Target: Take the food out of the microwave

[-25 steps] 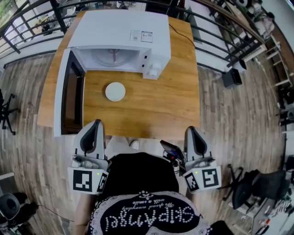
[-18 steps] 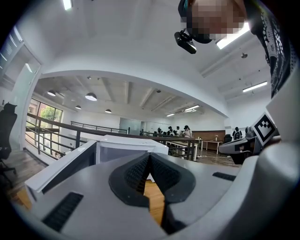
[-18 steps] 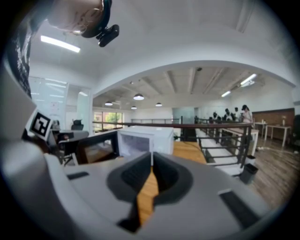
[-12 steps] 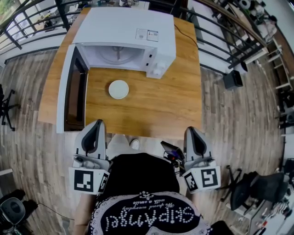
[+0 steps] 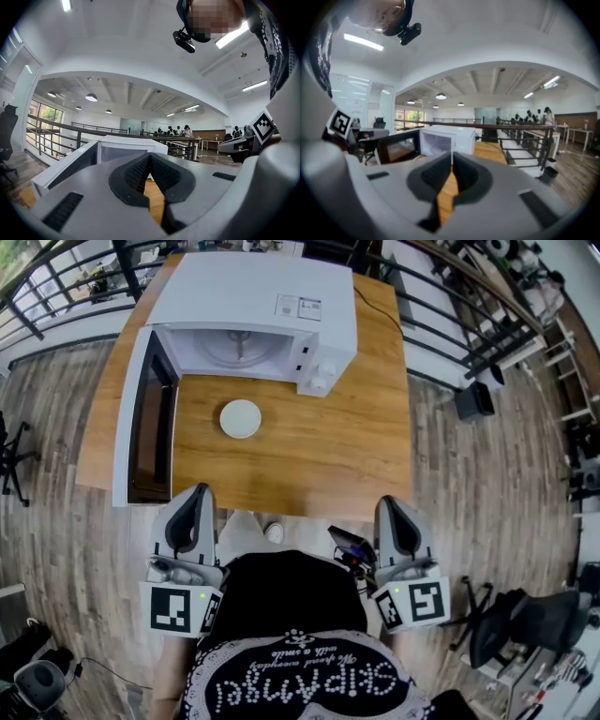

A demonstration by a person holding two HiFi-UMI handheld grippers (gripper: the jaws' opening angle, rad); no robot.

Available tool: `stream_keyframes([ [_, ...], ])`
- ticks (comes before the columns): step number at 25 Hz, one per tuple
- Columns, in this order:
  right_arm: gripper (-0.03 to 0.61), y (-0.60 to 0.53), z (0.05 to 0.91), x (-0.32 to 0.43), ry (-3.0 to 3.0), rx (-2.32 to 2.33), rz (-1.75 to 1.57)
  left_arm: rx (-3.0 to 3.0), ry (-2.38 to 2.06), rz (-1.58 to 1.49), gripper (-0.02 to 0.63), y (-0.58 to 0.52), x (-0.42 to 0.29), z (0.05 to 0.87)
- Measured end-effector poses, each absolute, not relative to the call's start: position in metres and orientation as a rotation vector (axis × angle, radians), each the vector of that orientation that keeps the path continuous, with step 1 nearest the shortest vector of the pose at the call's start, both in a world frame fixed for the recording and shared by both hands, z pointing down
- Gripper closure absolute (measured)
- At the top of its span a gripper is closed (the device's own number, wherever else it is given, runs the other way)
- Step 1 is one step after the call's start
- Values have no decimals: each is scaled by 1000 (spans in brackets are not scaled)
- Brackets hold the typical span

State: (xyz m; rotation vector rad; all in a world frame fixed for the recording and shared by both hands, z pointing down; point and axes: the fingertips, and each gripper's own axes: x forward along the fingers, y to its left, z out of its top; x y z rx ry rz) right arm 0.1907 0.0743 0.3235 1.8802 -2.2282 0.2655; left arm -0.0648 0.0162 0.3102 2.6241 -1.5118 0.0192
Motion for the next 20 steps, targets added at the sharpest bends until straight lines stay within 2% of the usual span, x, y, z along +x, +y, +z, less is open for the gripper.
stream_keyframes([
  [20,543,76,328,198,-2230,1870,270,2665,-1524,25,581,19,-55,303],
])
